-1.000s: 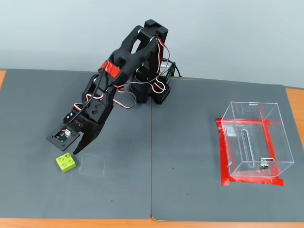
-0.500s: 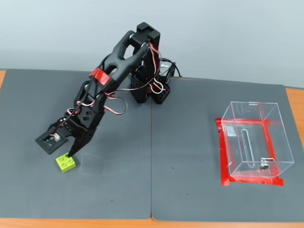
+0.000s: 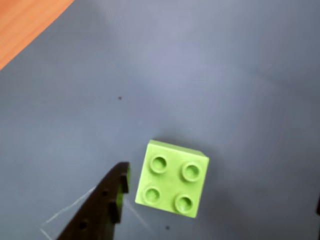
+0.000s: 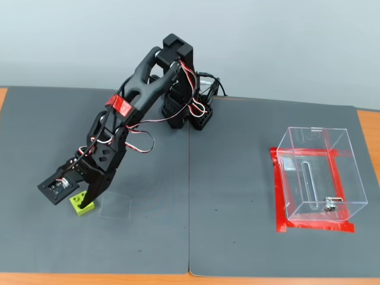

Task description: Pick the green lego block and place it into the transparent box

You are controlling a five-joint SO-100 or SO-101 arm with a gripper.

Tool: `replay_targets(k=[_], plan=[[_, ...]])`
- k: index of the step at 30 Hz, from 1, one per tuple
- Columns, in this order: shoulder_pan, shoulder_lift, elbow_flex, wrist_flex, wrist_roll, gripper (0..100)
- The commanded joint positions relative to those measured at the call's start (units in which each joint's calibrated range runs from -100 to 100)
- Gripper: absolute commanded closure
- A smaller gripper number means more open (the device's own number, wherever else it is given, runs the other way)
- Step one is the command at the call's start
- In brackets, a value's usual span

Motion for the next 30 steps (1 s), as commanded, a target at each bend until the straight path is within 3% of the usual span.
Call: replay_targets(k=[1,21,30], plan=[[-1.02,0.20,-3.08,-0.93,-0.40,59],[-1.39,6.39,-4.52,-0.85,-1.34,59],[-1.17,6.39,-4.52,-0.85,-1.34,79]])
